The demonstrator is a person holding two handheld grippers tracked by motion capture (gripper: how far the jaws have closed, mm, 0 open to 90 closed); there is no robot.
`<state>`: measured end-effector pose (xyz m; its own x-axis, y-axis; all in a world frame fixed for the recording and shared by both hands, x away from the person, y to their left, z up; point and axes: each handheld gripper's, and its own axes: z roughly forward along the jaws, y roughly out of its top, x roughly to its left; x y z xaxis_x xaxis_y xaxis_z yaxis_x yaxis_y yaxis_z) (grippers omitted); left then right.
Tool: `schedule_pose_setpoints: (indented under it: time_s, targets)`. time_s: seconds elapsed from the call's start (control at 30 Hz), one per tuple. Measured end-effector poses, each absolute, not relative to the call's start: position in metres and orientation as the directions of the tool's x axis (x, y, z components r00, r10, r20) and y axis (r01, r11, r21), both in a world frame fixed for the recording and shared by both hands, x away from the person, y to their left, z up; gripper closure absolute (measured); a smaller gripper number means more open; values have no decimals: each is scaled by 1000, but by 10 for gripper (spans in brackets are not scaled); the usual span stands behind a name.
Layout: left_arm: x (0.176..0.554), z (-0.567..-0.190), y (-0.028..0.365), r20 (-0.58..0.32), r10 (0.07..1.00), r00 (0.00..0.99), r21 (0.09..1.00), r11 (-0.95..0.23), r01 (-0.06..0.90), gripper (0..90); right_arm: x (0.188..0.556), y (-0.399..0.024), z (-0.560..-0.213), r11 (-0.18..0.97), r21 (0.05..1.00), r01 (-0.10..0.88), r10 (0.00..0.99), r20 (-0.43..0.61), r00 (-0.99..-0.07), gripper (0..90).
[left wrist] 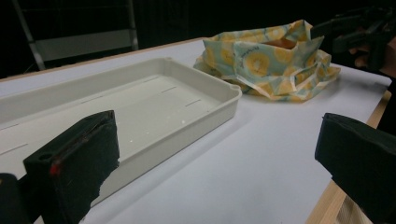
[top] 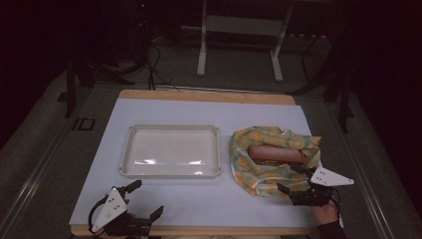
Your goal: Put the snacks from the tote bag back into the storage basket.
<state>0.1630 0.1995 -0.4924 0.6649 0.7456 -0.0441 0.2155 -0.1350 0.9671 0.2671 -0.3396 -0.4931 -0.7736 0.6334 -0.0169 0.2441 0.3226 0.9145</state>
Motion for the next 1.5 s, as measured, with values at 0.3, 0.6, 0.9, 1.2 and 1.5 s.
schedule_pose_setpoints:
  time_s: [0.3,0.6,0.9,1.2,1.5]
  targets:
    - [166,-495,202,-73,752,656,968,-106,229,2,266,-336,-482,407,878,252,558,-21,-830,128]
    - [169,-496,199,-73,734,675,965,-120,235,1,265,-338,-474,443,857,263,507,3,-862,116]
    - [170,-496,198,-70,727,683,963,-129,236,2,263,-331,-463,456,868,198,436,-25,-900,115]
    - [170,-495,198,-74,724,686,963,-127,237,2,271,-331,-444,452,879,149,427,-67,-902,130]
    - [171,-496,198,-77,721,688,964,-123,237,1,284,-333,-426,437,891,122,443,-96,-891,136]
